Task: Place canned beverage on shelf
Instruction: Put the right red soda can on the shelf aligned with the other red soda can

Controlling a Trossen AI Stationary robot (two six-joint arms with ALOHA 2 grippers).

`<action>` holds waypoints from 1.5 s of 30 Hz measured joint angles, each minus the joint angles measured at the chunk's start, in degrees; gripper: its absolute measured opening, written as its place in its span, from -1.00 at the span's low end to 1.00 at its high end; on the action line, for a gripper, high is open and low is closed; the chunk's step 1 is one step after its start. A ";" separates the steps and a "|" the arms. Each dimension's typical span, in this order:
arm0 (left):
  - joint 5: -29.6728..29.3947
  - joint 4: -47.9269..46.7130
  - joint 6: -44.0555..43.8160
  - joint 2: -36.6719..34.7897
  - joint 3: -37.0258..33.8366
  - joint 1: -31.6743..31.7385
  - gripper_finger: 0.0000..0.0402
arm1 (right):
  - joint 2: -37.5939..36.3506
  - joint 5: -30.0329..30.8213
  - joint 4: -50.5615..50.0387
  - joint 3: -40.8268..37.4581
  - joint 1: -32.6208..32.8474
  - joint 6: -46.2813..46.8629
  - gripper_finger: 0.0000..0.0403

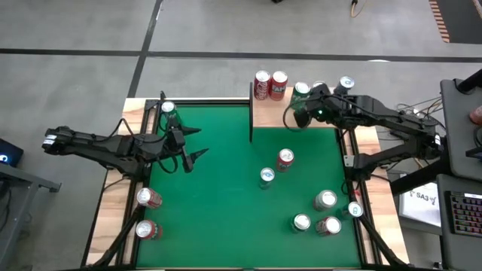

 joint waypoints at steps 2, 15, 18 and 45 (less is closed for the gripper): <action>0.00 -0.08 -1.77 0.49 0.00 -0.01 0.68 | 0.00 -0.06 2.10 -1.34 1.11 -1.03 -0.94; 1.61 -0.59 -13.49 6.84 -0.07 -0.01 0.68 | -0.37 -14.36 20.37 -12.29 7.75 -10.59 -0.94; 4.44 -0.54 -15.88 8.30 -0.07 0.01 0.68 | -0.71 -17.43 26.64 -15.26 9.21 -14.15 -0.94; 12.22 32.39 -9.39 30.95 -0.09 -1.49 0.68 | -1.03 -33.00 45.02 -27.73 16.32 -18.50 -0.94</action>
